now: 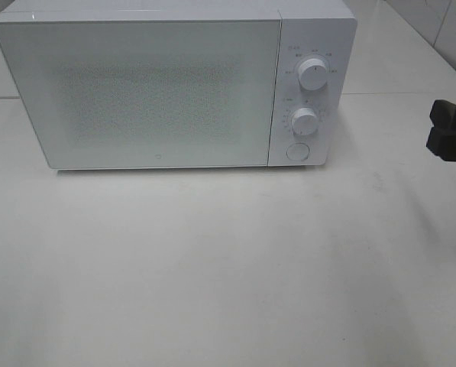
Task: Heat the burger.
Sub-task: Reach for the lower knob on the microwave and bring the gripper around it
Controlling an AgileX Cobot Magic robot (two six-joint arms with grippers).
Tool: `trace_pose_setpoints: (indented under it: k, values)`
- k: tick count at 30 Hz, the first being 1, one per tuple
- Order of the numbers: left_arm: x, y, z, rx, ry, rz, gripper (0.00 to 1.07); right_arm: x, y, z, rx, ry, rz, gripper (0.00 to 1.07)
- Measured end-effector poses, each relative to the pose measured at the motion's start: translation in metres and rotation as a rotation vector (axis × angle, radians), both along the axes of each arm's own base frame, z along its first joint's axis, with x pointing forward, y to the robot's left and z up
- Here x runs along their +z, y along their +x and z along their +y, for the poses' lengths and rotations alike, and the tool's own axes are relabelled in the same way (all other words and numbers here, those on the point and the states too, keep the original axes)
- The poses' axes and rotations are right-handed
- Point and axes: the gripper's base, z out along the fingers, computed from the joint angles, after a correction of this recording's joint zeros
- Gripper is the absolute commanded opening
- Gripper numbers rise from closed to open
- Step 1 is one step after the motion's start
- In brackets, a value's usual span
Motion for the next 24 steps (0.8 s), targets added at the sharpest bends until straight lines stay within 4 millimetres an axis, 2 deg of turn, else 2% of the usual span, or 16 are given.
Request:
trace_pose_setpoints:
  k: [4,9,19,24]
  values:
    - [0.000,0.000,0.000,0.000,0.000,0.000,1.00,-0.006,-0.002,0.008,0.001,-0.027,0.009,0.76]
    - [0.000,0.000,0.000,0.000,0.000,0.000,1.00,-0.013,-0.004,0.030,0.030,-0.085,0.012,0.76]
    - [0.000,0.000,0.000,0.000,0.000,0.000,1.00,-0.024,-0.014,0.061,0.006,-0.104,0.000,0.76]
    - [0.000,0.000,0.000,0.000,0.000,0.000,1.00,-0.027,-0.012,0.076,-0.012,-0.082,0.021,0.76]
